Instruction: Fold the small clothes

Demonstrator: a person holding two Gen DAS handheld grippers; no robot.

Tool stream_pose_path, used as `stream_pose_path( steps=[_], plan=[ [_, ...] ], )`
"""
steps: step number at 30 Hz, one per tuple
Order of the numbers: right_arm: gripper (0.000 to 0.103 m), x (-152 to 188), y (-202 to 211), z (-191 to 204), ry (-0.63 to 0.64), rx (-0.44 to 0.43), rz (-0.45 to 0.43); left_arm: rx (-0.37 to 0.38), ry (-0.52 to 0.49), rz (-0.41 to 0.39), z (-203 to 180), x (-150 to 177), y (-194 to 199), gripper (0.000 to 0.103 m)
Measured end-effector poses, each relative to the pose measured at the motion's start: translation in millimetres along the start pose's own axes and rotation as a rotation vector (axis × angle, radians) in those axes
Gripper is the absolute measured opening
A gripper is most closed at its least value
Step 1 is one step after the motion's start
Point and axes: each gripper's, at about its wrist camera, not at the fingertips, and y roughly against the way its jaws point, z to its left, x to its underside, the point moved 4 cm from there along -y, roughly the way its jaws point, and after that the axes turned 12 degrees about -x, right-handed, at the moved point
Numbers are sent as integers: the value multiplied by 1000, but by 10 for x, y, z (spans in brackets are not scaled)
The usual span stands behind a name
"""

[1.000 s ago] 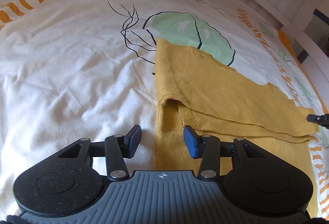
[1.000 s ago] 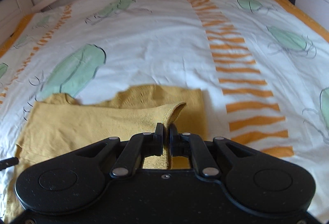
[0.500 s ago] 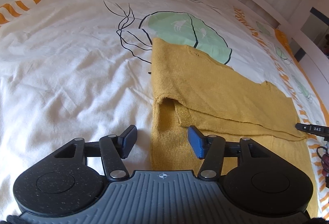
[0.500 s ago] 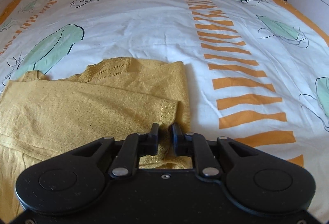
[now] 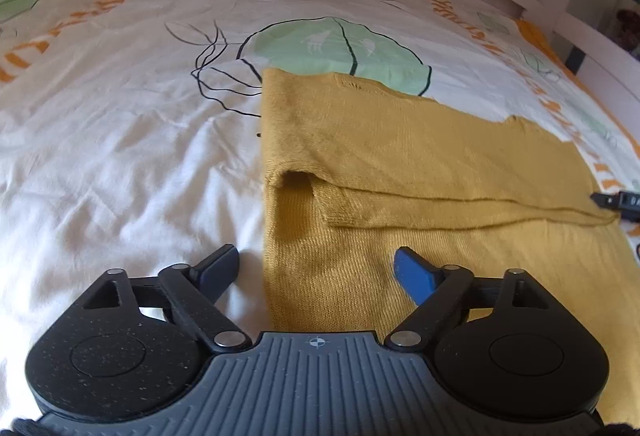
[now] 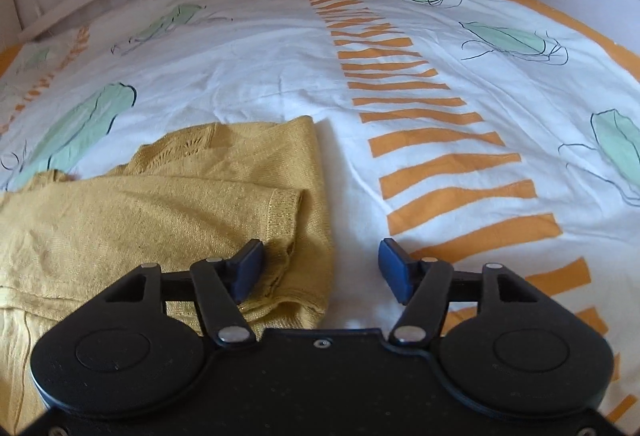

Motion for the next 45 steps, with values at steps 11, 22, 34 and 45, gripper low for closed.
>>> stream_pose_path(
  steps=[11,22,34,45],
  plan=[
    [103,155,-28,7,28,-136,-78,-30,-72,-65,-131,100,-30,103],
    [103,203,-28,-62,-5,-177,-116,-4,-51,-107,-97,143,-42,102],
    [102,164,55,-134,-69,-206,-90,-60,-94,-57,-131,139,20,103],
    [99,378,522,-399,-67,-75,23,-89,-70,71,53,398,382,102]
  ],
)
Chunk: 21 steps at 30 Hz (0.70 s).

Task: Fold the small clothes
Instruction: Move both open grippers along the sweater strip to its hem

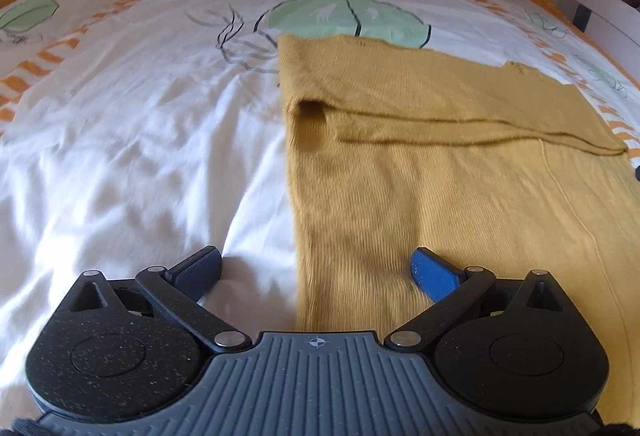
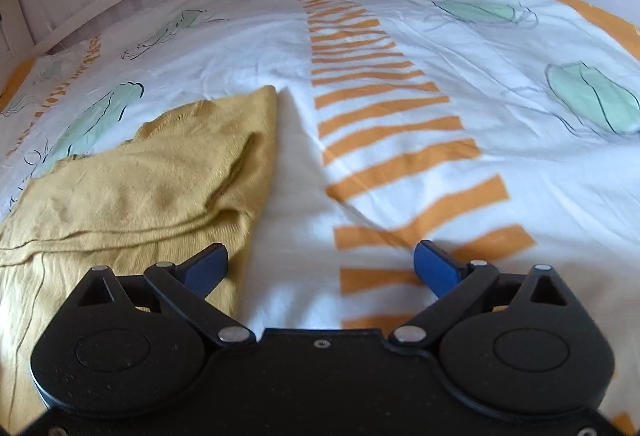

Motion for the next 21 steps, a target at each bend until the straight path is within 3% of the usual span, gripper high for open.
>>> stream_pose_path(
  steps=[4,10,21],
  plan=[
    [100,62,247,-69,-89,-64,53,29,17,54,108,141,168,102],
    [101,307,603,10,-108,-117,154,36,-14,68,152,376,429,102],
    [103,824,1226,440,-135,-263,255,118,-22,99,289,715,891,101]
  ],
)
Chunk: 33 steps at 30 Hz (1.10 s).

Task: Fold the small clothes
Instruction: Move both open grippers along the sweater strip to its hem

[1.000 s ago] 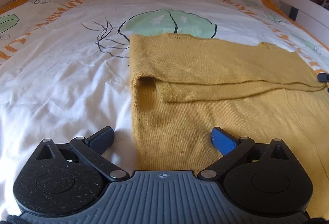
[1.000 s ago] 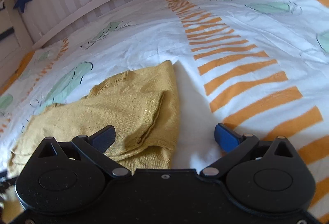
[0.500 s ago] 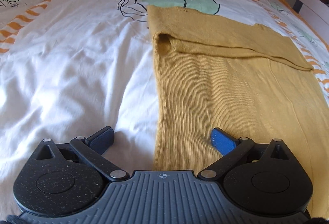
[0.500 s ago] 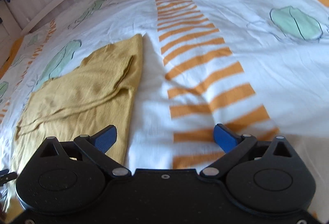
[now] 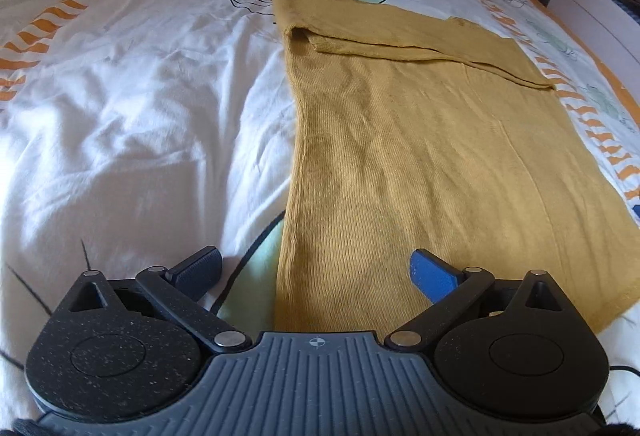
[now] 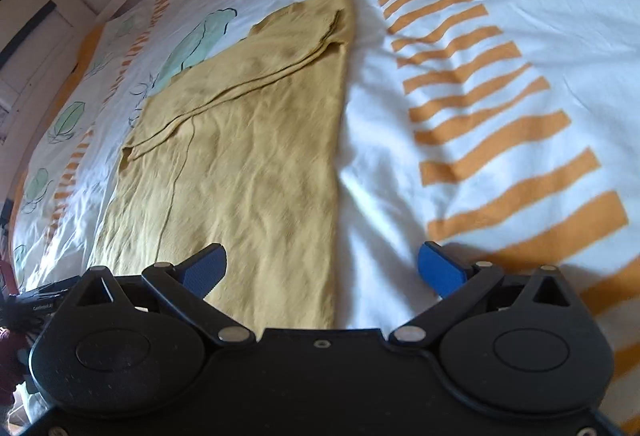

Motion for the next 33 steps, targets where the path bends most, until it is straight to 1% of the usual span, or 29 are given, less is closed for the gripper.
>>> stream_pose_path(
  steps=[3,5,12,15,19,21,24,27,29,31,33],
  plan=[
    [103,180,71,105,10,-19,11,33,13,6,36,94,124,101],
    [103,285,125,162,3,-34,14,39,3,5,43,164,209,101],
    [102,520,211,332,16,-70,46,52,-76,30,-38,330,357,101],
    [102,611,222,405,47,-72,66,63,-95,47,-74,351,345,101],
    [102,696,232,487,81,-62,81,137,-117,80,-124,358,316,100],
    [103,716,238,506,86,-62,86,160,-137,95,-173,368,293,100],
    [103,728,231,500,88,-62,90,174,-156,112,-225,372,242,100],
    [103,722,207,482,78,-64,96,189,-142,119,-242,356,190,100],
    [103,720,188,478,72,-67,101,198,-125,114,-241,344,173,99],
    [103,712,172,466,59,-75,103,189,-114,106,-240,335,161,88],
    [103,701,157,444,37,-84,104,180,-111,103,-238,332,157,84]
  ],
)
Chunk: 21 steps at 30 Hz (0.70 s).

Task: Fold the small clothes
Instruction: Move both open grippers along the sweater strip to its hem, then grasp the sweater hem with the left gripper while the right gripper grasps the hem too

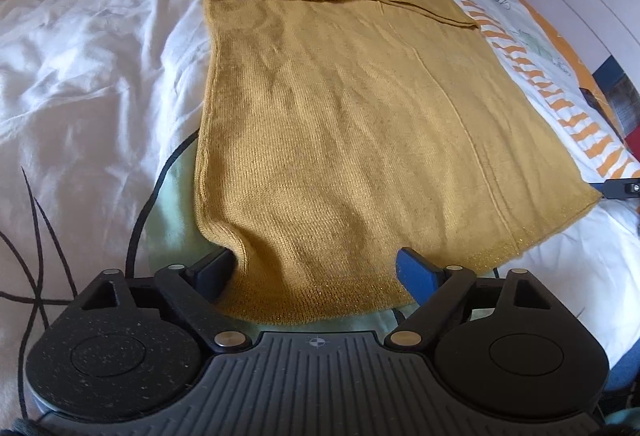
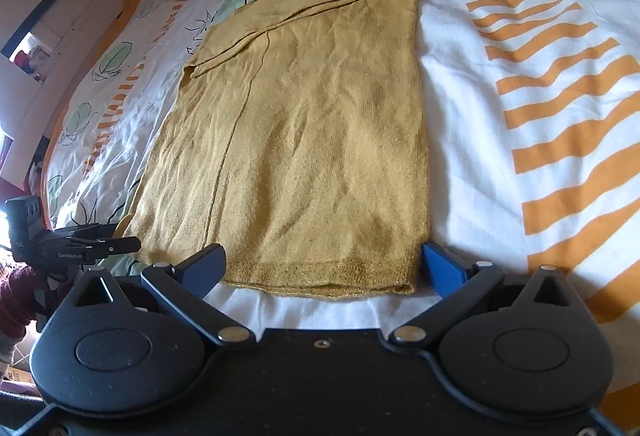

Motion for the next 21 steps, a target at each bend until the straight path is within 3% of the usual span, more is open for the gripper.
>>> stream_pose_path(
  steps=[2,7,12,17,21],
  plan=[
    [103,-10,-3,-16,-13,-8,-2,-7,3,-7,11,-2,16,80],
    [103,-38,-25,-60,-44,-35,-6,-23,58,-21,107,-14,48,56],
    [101,-74,-87,-92,-67,-39,-4,-29,82,-31,146,-10,75,50],
    [81,-118,37,-137,-105,-19,-20,-52,63,-32,126,12,130,48],
    [62,-174,205,-305,-185,-6,-20,-64,107,-44,197,32,171,35]
  ],
)
